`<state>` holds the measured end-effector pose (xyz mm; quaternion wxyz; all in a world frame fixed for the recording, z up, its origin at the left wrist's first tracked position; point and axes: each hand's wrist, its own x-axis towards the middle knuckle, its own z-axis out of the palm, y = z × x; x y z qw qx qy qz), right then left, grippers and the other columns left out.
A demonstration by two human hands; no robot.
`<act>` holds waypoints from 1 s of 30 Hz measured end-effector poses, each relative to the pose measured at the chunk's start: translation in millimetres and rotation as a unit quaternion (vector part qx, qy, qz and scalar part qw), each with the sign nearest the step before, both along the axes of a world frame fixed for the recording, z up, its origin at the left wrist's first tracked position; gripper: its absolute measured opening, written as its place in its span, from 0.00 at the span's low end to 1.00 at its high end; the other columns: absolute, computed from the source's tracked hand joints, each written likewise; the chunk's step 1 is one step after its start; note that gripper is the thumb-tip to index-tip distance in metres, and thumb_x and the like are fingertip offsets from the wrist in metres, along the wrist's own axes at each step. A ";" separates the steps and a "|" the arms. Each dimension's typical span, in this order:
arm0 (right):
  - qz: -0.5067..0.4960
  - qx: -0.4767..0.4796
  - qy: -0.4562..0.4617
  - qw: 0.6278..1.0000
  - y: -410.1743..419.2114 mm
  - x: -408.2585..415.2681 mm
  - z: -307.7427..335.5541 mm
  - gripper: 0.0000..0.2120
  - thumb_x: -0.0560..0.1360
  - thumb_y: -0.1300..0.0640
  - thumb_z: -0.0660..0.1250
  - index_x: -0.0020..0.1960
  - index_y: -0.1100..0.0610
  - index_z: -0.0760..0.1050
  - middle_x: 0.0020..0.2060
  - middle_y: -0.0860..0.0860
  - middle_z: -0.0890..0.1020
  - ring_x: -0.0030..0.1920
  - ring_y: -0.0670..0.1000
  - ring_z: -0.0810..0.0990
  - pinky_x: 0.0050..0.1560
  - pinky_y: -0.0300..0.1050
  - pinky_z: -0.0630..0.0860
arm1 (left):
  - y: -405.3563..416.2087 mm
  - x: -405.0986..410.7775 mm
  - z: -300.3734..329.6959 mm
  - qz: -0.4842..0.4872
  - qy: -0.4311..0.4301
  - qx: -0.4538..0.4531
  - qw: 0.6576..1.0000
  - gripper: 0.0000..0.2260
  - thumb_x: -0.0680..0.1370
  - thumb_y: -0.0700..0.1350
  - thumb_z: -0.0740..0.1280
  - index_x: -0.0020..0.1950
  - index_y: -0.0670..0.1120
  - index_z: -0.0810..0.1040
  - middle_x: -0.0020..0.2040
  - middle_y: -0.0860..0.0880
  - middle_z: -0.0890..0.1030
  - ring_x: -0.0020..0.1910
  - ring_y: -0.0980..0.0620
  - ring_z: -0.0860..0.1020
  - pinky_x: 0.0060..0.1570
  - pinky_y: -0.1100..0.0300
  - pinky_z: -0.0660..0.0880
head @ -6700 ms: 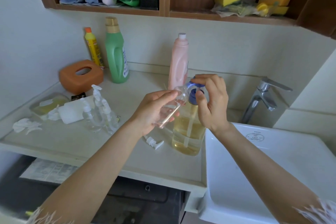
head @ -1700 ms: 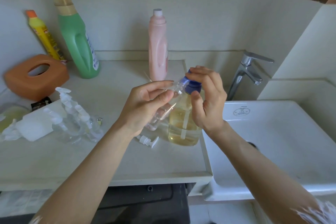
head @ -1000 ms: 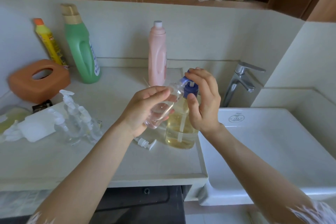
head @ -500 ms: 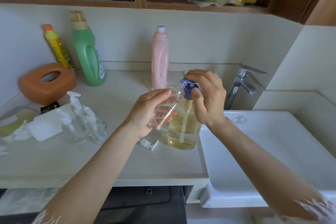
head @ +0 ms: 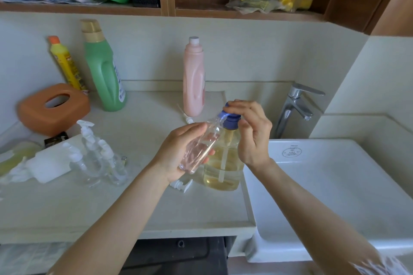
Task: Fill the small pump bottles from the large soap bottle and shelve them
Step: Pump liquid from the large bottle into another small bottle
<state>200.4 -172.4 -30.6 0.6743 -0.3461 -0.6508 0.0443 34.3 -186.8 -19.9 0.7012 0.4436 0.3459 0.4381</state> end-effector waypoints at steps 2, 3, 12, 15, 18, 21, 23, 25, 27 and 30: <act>-0.006 -0.002 -0.007 1.000 1.6 0.7 -1.3 0.18 0.72 0.65 0.53 0.47 0.64 0.82 0.46 0.51 0.80 0.52 0.57 0.79 0.57 0.45 0.73 | 1.5 -0.9 -0.3 0.001 0.002 0.000 1.000 0.11 0.68 0.51 0.70 0.45 0.46 0.84 0.42 0.44 0.83 0.30 0.49 0.80 0.26 0.62 0.75; -0.005 -0.007 -0.009 1.000 2.2 1.2 -0.4 0.17 0.72 0.68 0.54 0.47 0.64 0.82 0.46 0.53 0.80 0.53 0.57 0.79 0.57 0.45 0.73 | 2.3 -1.2 0.7 0.001 0.008 0.003 1.000 0.11 0.69 0.51 0.70 0.46 0.46 0.84 0.42 0.44 0.83 0.30 0.49 0.80 0.26 0.61 0.75; 0.011 -0.055 -0.014 0.998 -2.9 5.5 36.0 0.20 0.72 0.60 0.52 0.44 0.60 0.83 0.43 0.51 0.82 0.50 0.52 0.79 0.52 0.48 0.75 | 2.5 -2.6 11.3 -0.025 -0.014 0.005 1.000 0.17 0.62 0.56 0.75 0.46 0.48 0.85 0.45 0.46 0.84 0.33 0.50 0.81 0.30 0.61 0.77; 0.008 -0.056 -0.023 0.998 -3.4 4.8 34.3 0.20 0.74 0.58 0.53 0.46 0.61 0.83 0.44 0.53 0.82 0.51 0.53 0.79 0.53 0.53 0.75 | 2.3 -2.5 10.3 -0.043 -0.033 -0.011 0.998 0.18 0.63 0.56 0.74 0.47 0.48 0.85 0.46 0.45 0.84 0.33 0.51 0.81 0.31 0.62 0.77; 0.003 -0.018 -0.019 1.000 -3.2 4.8 23.0 0.19 0.76 0.59 0.53 0.49 0.64 0.82 0.47 0.55 0.82 0.54 0.56 0.79 0.55 0.54 0.75 | 3.1 -0.4 9.8 -0.045 -0.036 -0.015 0.998 0.21 0.61 0.56 0.74 0.49 0.47 0.83 0.45 0.45 0.84 0.32 0.51 0.80 0.30 0.62 0.76; -0.018 0.005 -0.009 1.000 -0.4 1.6 14.0 0.18 0.74 0.61 0.54 0.48 0.65 0.82 0.46 0.53 0.80 0.52 0.55 0.79 0.55 0.56 0.75 | 3.2 1.8 8.3 -0.037 -0.018 -0.006 0.999 0.23 0.64 0.55 0.74 0.54 0.44 0.79 0.43 0.46 0.84 0.30 0.51 0.80 0.28 0.63 0.75; -0.038 0.015 -0.020 0.999 1.4 -1.0 7.0 0.18 0.73 0.61 0.54 0.47 0.64 0.83 0.45 0.50 0.79 0.51 0.55 0.79 0.52 0.62 0.74 | 3.8 1.4 3.9 -0.030 -0.011 -0.010 0.999 0.22 0.66 0.54 0.71 0.55 0.43 0.78 0.42 0.46 0.84 0.29 0.51 0.79 0.27 0.63 0.74; -0.051 0.026 -0.026 0.998 1.0 -2.1 0.2 0.18 0.72 0.61 0.54 0.47 0.62 0.83 0.45 0.48 0.79 0.51 0.53 0.79 0.50 0.65 0.73 | 3.7 0.1 1.1 -0.025 -0.011 -0.013 1.000 0.21 0.66 0.53 0.69 0.54 0.42 0.78 0.41 0.46 0.83 0.29 0.51 0.79 0.26 0.63 0.73; -0.051 0.018 -0.024 0.998 1.0 -2.6 -1.4 0.18 0.71 0.62 0.54 0.47 0.61 0.83 0.45 0.47 0.79 0.51 0.52 0.79 0.51 0.65 0.73 | 3.7 -1.0 -0.7 -0.024 -0.010 -0.015 1.000 0.20 0.67 0.53 0.69 0.53 0.42 0.79 0.42 0.45 0.83 0.29 0.50 0.79 0.26 0.63 0.74; -0.051 -0.001 -0.024 0.998 -2.1 -4.5 -1.5 0.19 0.69 0.62 0.54 0.47 0.61 0.83 0.46 0.48 0.79 0.51 0.54 0.79 0.53 0.59 0.74 | 2.4 -2.6 -2.1 -0.029 -0.009 -0.018 0.999 0.19 0.68 0.53 0.69 0.54 0.43 0.79 0.43 0.45 0.84 0.30 0.50 0.80 0.27 0.63 0.74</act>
